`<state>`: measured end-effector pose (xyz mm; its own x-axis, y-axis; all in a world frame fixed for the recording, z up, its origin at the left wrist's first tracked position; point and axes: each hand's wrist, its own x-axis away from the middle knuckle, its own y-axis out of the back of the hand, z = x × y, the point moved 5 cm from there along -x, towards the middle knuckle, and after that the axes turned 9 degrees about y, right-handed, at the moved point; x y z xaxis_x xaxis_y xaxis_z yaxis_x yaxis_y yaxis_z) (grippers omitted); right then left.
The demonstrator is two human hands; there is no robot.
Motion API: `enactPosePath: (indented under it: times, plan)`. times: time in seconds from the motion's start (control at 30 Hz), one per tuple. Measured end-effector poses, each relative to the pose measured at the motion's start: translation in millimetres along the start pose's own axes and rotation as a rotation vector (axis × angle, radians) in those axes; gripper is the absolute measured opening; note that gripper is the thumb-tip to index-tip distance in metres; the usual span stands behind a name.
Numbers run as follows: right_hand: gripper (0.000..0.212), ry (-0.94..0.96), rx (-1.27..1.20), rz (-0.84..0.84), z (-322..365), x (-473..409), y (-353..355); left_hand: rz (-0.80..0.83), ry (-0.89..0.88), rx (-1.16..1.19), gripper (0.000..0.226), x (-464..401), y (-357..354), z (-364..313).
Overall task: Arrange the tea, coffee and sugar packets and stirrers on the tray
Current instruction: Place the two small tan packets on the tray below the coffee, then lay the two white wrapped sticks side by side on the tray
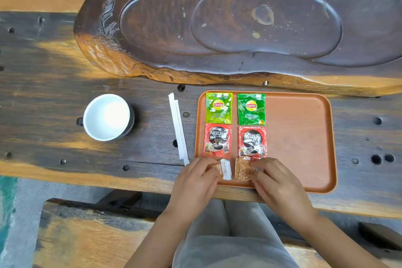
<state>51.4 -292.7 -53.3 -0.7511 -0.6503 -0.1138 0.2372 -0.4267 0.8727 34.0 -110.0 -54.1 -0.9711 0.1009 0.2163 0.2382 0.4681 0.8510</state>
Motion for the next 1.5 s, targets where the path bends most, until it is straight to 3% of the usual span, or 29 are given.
enactPosePath:
  times: [0.17,0.3,0.47,1.3,1.4,1.5]
  plan:
    - [0.017,-0.02,0.023,0.056,-2.7,8.9,-1.0,-0.017,-0.008,0.01,0.013,6.8,3.8,-0.8]
    - [0.029,-0.056,0.029,0.034,7.5,18.1,2.5,-0.028,-0.004,-0.001,0.029,20.5,3.3,-8.2]
    - [0.04,-0.071,0.034,0.097,16.6,24.5,-15.1,0.08,0.014,-0.083,0.047,30.9,-16.0,-15.7]
    - [0.031,-0.082,0.067,0.114,25.1,22.3,-12.0,0.073,-0.049,-0.08,0.04,32.7,-20.2,-16.4]
    - [0.03,-0.116,0.021,0.045,23.8,8.4,0.2,0.003,-0.017,0.024,0.04,29.5,-3.5,-10.6]
    - [0.031,-0.156,-0.014,-0.043,23.2,-25.9,9.8,-0.186,0.167,0.063,0.037,15.7,27.9,13.1]
